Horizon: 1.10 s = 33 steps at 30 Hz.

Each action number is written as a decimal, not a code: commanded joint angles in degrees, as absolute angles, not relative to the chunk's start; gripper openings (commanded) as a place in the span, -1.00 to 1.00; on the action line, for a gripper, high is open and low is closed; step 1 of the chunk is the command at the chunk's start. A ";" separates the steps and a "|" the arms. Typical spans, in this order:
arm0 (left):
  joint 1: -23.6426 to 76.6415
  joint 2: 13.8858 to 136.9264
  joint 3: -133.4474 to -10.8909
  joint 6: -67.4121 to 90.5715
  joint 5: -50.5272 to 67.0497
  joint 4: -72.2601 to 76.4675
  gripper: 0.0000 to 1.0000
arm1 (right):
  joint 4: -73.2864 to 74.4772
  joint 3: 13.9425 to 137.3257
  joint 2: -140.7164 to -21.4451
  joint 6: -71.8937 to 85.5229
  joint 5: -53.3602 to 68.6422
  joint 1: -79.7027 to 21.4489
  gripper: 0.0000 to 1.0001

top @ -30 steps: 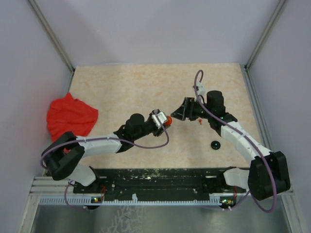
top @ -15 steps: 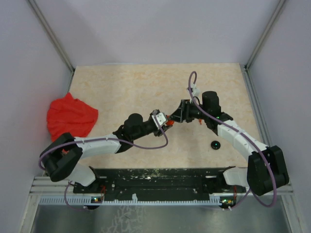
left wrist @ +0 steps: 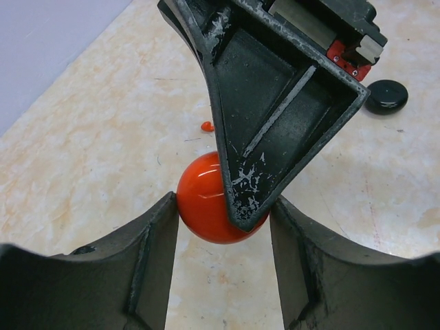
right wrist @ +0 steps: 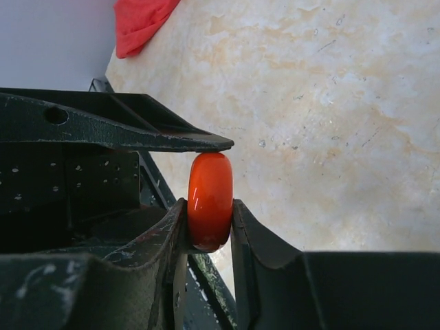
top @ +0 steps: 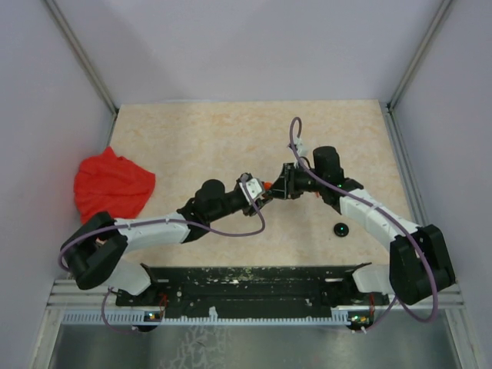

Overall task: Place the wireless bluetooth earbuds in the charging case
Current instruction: Pick up the charging case at the center of the board.

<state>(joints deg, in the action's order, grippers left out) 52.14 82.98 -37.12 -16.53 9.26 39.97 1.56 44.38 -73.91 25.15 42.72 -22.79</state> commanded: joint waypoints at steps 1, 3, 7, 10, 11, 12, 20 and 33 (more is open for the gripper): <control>52.48 80.21 -37.00 -16.79 9.58 38.45 0.20 | 0.73 47.79 -71.90 22.88 43.68 -23.20 -0.64; 52.54 79.04 -36.26 -16.27 8.74 37.46 0.28 | 0.85 48.14 -71.07 22.49 43.44 -23.20 -0.72; 52.26 76.03 -35.15 -16.06 8.83 33.68 0.47 | 1.42 49.05 -69.69 21.17 43.13 -23.20 -0.78; 51.44 73.45 -34.52 -15.05 10.85 30.75 0.54 | 1.30 49.38 -68.90 19.96 43.71 -23.20 -0.82; 50.91 72.48 -34.21 -14.25 12.32 30.01 0.54 | 1.20 49.48 -68.76 19.48 44.28 -23.20 -0.82; 50.00 71.43 -33.82 -13.22 15.10 29.42 0.55 | 0.87 49.56 -68.61 19.08 45.10 -23.20 -0.83; 38.57 63.48 -27.23 4.04 34.34 40.98 0.53 | -2.56 49.27 -67.63 16.87 49.97 -24.03 -0.90; 29.35 73.11 -27.43 31.92 57.69 70.18 0.32 | -13.38 46.44 -64.89 15.75 57.13 -27.39 -0.90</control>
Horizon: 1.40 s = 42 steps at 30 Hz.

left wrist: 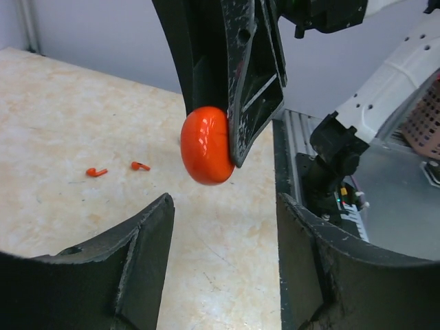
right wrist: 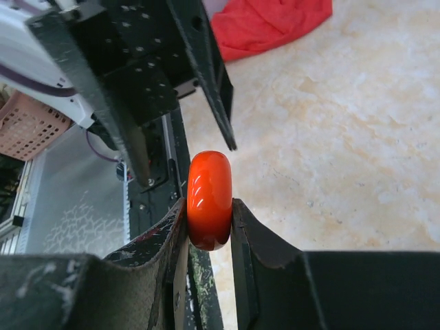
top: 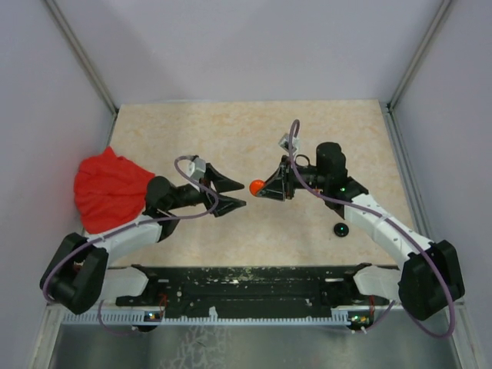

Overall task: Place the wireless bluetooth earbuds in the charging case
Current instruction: Pick up the charging case at the center of the board.

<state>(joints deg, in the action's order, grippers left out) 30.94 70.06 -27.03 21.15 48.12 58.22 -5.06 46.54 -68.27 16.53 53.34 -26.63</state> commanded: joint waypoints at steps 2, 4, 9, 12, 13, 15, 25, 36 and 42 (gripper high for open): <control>29.31 74.73 -28.52 32.83 60.25 71.25 0.27 | -15.18 45.99 -64.72 16.22 58.13 -27.72 -0.90; 29.22 76.10 -29.43 34.63 61.24 72.29 0.25 | -16.22 45.97 -65.14 16.69 59.50 -28.05 -0.90; 29.18 78.22 -30.33 38.11 61.44 75.49 0.21 | -15.70 45.91 -65.93 15.50 60.34 -29.69 -0.90; 29.26 77.78 -30.65 38.10 61.23 75.01 0.21 | -14.11 46.18 -66.28 14.15 59.77 -30.45 -0.90; 29.22 77.49 -30.86 37.68 61.03 74.14 0.21 | -13.95 46.22 -66.41 14.07 59.81 -30.48 -0.90; 29.25 76.91 -31.46 36.59 60.71 71.80 0.21 | -13.97 46.30 -66.75 14.02 60.13 -30.85 -0.90; 29.35 75.21 -32.87 34.46 60.39 65.55 -0.03 | -11.95 47.36 -67.55 12.07 58.18 -32.24 -0.91; 29.67 73.20 -35.41 28.06 62.09 52.70 -0.29 | -5.43 49.88 -67.74 7.80 56.77 -32.94 -0.91; 30.56 71.22 -37.67 21.22 62.66 41.66 -0.34 | -2.82 51.02 -67.91 6.12 56.60 -33.47 -0.91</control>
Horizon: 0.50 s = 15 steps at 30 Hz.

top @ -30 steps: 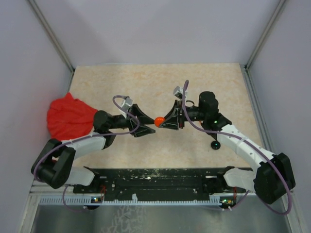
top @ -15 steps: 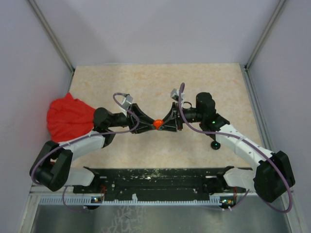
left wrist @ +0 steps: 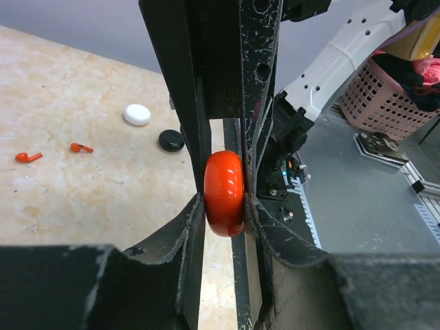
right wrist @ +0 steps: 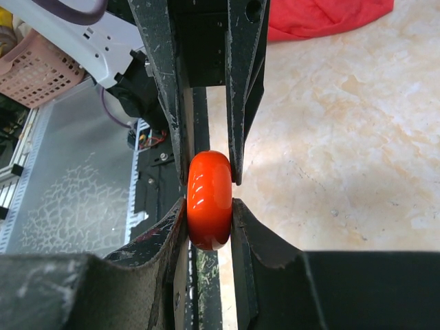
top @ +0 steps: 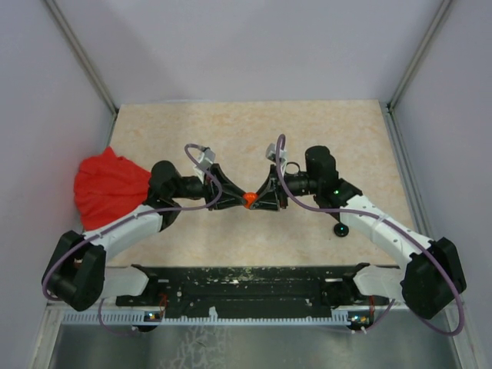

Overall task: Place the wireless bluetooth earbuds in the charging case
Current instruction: Pick up the charging case at the center of the board.

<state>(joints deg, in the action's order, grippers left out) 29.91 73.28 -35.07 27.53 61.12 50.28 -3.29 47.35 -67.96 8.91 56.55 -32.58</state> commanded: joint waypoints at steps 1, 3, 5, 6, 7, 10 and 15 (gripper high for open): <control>30.73 70.96 -38.04 20.07 62.67 39.74 -0.34 | -2.43 51.23 -68.00 5.90 56.52 -33.56 -0.91; 31.09 70.51 -38.88 17.95 62.58 35.63 -0.34 | -1.89 51.72 -67.95 5.56 56.43 -33.82 -0.92; 31.48 70.40 -39.83 15.73 62.66 32.05 -0.32 | -1.24 52.14 -68.07 5.17 56.36 -33.99 -0.92; 31.78 70.28 -40.48 14.66 62.66 30.33 -0.31 | -0.90 52.39 -68.19 4.84 56.34 -34.05 -0.92; 31.93 70.14 -40.81 13.80 62.73 29.04 -0.30 | -0.45 52.63 -68.22 4.60 56.34 -34.10 -0.93; 32.08 69.73 -41.08 12.23 62.92 26.67 -0.30 | 0.17 52.84 -68.30 4.09 56.08 -34.27 -0.93; 32.14 69.85 -41.75 10.86 64.24 23.87 -0.27 | 1.61 53.68 -68.49 3.01 55.99 -34.69 -0.94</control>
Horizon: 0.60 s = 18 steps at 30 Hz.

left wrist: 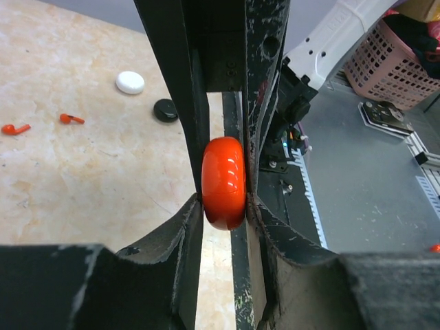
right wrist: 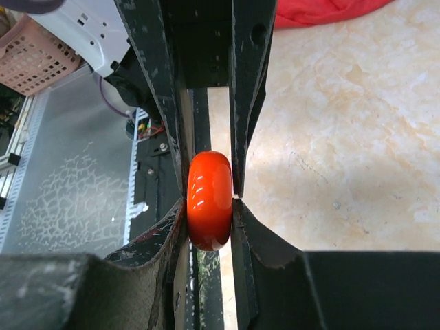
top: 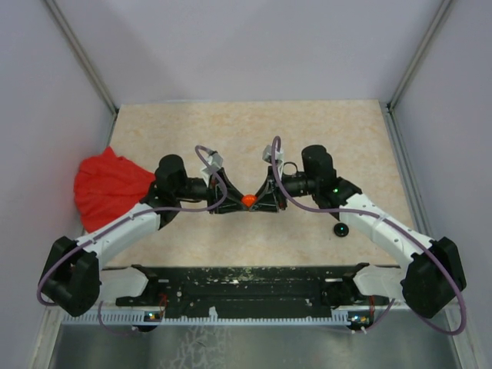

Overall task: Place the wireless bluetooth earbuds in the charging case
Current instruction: Pick up the charging case at the center of the board, then open the charging case.

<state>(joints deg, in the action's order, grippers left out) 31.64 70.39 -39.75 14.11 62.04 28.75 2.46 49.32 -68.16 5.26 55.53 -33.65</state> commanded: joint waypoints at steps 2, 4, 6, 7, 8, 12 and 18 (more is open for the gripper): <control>32.16 69.80 -42.01 10.46 64.63 22.89 -0.28 | 2.44 53.92 -68.47 2.42 56.00 -34.80 -0.95; 32.16 69.71 -42.29 9.86 64.62 21.80 -0.30 | 3.03 54.07 -68.47 1.96 55.86 -34.93 -0.95; 32.13 69.52 -42.35 9.82 64.79 21.60 -0.35 | 3.65 54.34 -68.46 1.35 55.73 -35.13 -0.95; 32.16 69.43 -42.42 9.92 64.85 21.66 -0.45 | 4.22 54.46 -68.59 0.99 55.65 -35.31 -0.95; 32.11 69.30 -42.44 9.99 64.94 21.70 -0.58 | 4.60 54.61 -68.59 0.63 55.64 -35.37 -0.95; 32.08 68.15 -42.33 9.32 64.05 21.79 -0.91 | 5.22 54.90 -68.49 0.20 55.46 -35.42 -0.91; 32.10 65.22 -40.77 7.67 61.23 22.30 -1.00 | 6.95 56.66 -68.03 -0.28 54.26 -35.42 -0.37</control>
<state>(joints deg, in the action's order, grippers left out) 31.77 68.38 -40.64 10.52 62.08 20.62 6.87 52.56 -68.75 0.56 54.72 -34.72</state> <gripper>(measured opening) 0.120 0.272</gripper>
